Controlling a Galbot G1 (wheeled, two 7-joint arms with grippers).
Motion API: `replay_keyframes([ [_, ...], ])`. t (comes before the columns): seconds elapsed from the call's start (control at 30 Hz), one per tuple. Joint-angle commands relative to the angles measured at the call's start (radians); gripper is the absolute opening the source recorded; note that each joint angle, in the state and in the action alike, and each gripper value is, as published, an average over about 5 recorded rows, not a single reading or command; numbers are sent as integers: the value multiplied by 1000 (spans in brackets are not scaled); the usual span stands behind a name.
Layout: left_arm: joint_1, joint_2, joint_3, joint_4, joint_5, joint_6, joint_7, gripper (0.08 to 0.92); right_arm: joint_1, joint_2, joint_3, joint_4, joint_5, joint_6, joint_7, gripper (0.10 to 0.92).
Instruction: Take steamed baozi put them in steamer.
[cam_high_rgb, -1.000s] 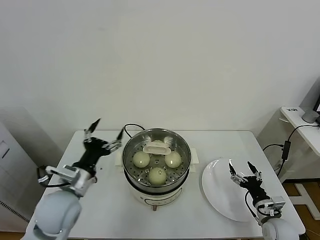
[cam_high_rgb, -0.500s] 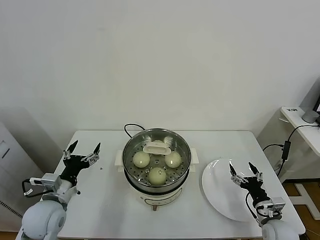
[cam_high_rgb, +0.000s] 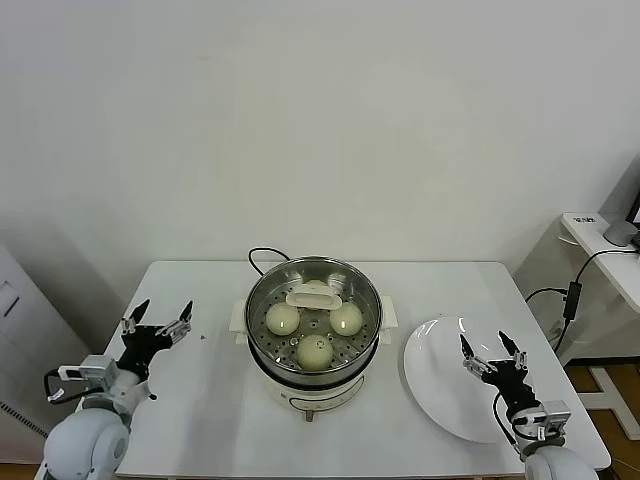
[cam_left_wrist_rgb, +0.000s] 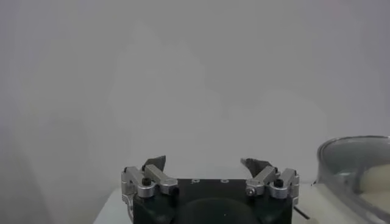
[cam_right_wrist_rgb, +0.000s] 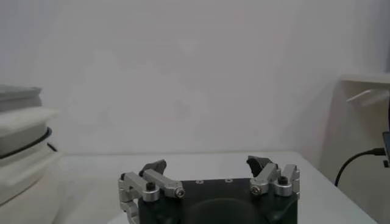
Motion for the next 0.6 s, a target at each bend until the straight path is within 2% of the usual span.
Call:
replay_keyframes([
  [0.03,20,-10,-14,15,-31,1,-1,823,-2,4,1,2,-7,-7,4,823],
  [0.6,40,-15,-18,26,-38,-1,-4,823,-14,16,3,22,-48,-41,23,823],
])
